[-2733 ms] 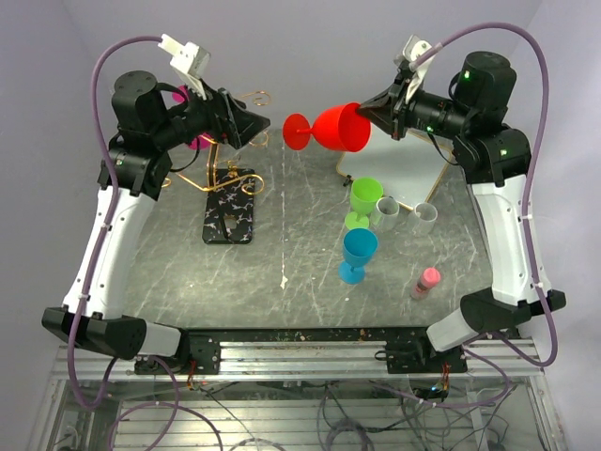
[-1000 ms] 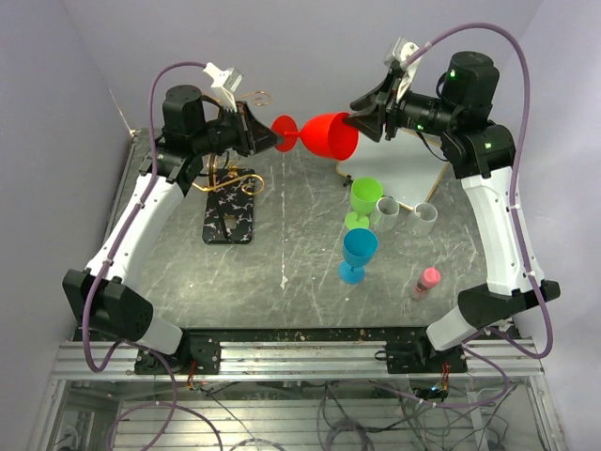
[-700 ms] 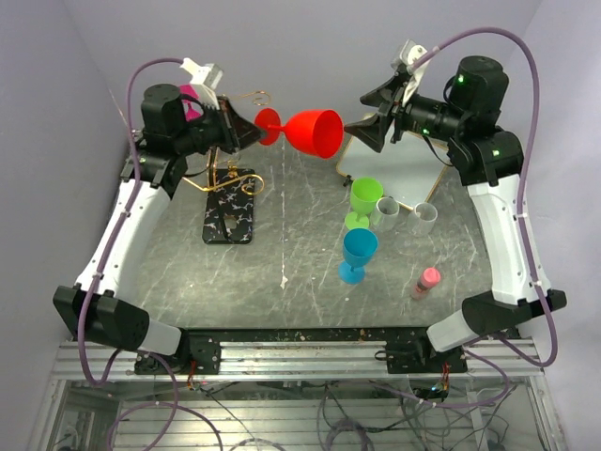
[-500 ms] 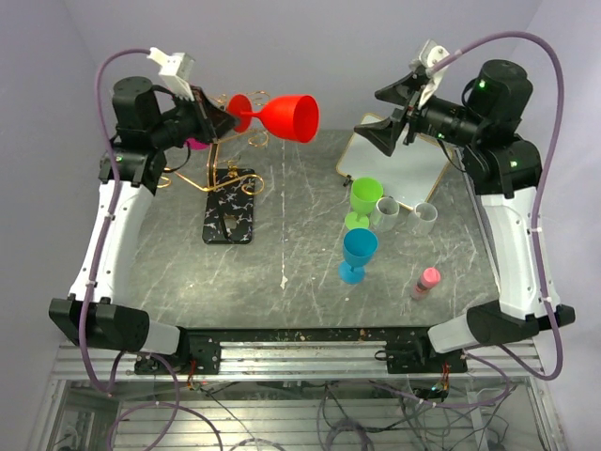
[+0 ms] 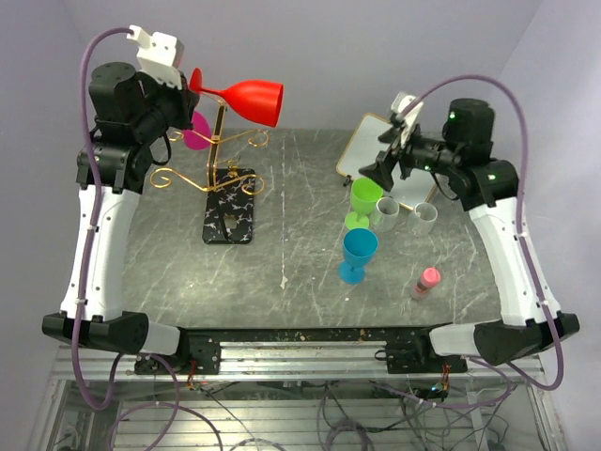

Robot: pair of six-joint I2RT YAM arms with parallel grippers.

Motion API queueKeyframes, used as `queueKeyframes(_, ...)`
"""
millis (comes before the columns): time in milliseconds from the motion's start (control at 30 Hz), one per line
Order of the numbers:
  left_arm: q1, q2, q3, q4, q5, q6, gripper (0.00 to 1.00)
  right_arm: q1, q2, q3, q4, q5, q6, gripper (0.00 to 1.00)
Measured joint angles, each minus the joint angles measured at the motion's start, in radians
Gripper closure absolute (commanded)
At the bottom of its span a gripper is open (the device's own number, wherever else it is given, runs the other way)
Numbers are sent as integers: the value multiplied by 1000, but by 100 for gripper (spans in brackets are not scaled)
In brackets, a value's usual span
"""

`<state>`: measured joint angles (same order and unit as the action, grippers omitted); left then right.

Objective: Place the wine glass upside down on the wine glass rack

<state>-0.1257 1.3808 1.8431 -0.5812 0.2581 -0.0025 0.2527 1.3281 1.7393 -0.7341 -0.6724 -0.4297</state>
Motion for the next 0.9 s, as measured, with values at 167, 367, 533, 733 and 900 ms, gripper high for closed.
queueKeyframes(167, -114, 31, 59, -6, -169, 159, 93, 0, -1, -180, -46, 35, -85, 11)
queueKeyframes(367, -197, 100, 66, 3, -307, 321, 93, 0, -30, -232, -65, 29, -114, 9)
queueKeyframes(533, -253, 177, 98, 25, -394, 447, 93, -6, -79, -233, -65, 5, -122, 9)
queueKeyframes(733, -314, 235, 125, 65, -440, 542, 93, -28, -92, -234, -65, -20, -122, 9)
queueKeyframes(900, -344, 259, 125, 109, -472, 601, 93, -38, -92, -235, -72, -37, -122, 9)
